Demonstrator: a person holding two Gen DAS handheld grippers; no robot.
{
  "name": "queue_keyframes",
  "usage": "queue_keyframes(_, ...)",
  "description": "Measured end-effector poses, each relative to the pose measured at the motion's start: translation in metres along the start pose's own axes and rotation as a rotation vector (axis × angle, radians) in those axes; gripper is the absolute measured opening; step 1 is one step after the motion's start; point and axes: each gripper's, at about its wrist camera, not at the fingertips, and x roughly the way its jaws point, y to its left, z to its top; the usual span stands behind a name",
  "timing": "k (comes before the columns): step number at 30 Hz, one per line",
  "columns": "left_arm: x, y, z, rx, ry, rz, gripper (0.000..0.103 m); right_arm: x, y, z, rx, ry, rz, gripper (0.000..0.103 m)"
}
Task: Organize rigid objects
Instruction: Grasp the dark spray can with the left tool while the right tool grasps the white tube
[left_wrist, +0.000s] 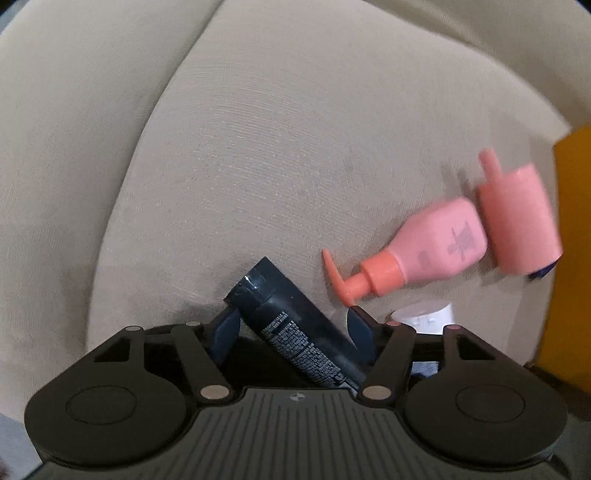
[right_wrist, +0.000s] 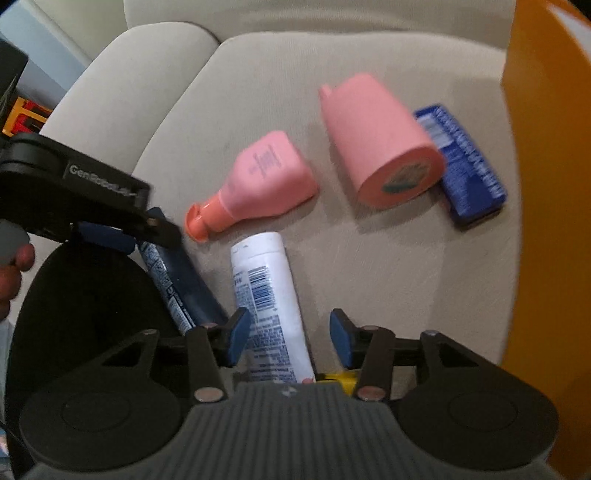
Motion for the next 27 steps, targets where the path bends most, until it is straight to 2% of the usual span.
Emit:
queue_keyframes(1,0.002,-0.004,-0.001,0.021,-0.001,0.022,0.073,0.002,0.001,0.0,-0.005,0.0,0.002,0.051)
queue_keyframes(2,0.005,-0.005,-0.003,0.026,-0.002,0.009,0.075,0.003,0.003,0.001,-0.018,-0.001,0.002,0.05)
queue_keyframes(5,0.009,-0.01,-0.003,0.025,-0.014,0.035,0.074,0.001,0.004,0.001,-0.03,-0.006,0.028,0.036)
queue_keyframes(7,0.007,-0.012,-0.006,0.01,-0.03,0.034,0.07,0.0,0.005,0.0,-0.033,-0.014,0.02,0.035)
queue_keyframes(10,-0.001,-0.01,-0.013,-0.001,-0.083,-0.013,0.061,-0.009,0.004,-0.001,-0.037,-0.05,-0.003,0.03)
queue_keyframes(13,-0.009,-0.017,-0.022,0.075,-0.164,-0.077,0.058,-0.016,-0.003,0.002,-0.016,-0.091,-0.039,0.027)
queue_keyframes(16,-0.014,-0.025,-0.027,0.13,-0.205,-0.112,0.052,-0.022,-0.016,0.004,0.03,-0.113,-0.066,0.027)
queue_keyframes(19,-0.012,-0.022,-0.029,0.098,-0.171,-0.127,0.054,-0.022,-0.026,0.005,0.076,-0.102,-0.038,0.028)
queue_keyframes(22,0.001,-0.013,-0.028,0.011,-0.046,-0.153,0.063,-0.024,-0.027,0.007,0.071,-0.105,-0.044,0.032)
queue_keyframes(24,0.001,-0.014,-0.031,0.017,-0.065,-0.14,0.063,-0.02,-0.026,0.011,0.075,-0.101,-0.052,0.037)
queue_keyframes(27,0.0,-0.017,-0.036,-0.011,-0.075,-0.131,0.06,-0.013,-0.029,0.013,0.087,-0.094,-0.042,0.038)
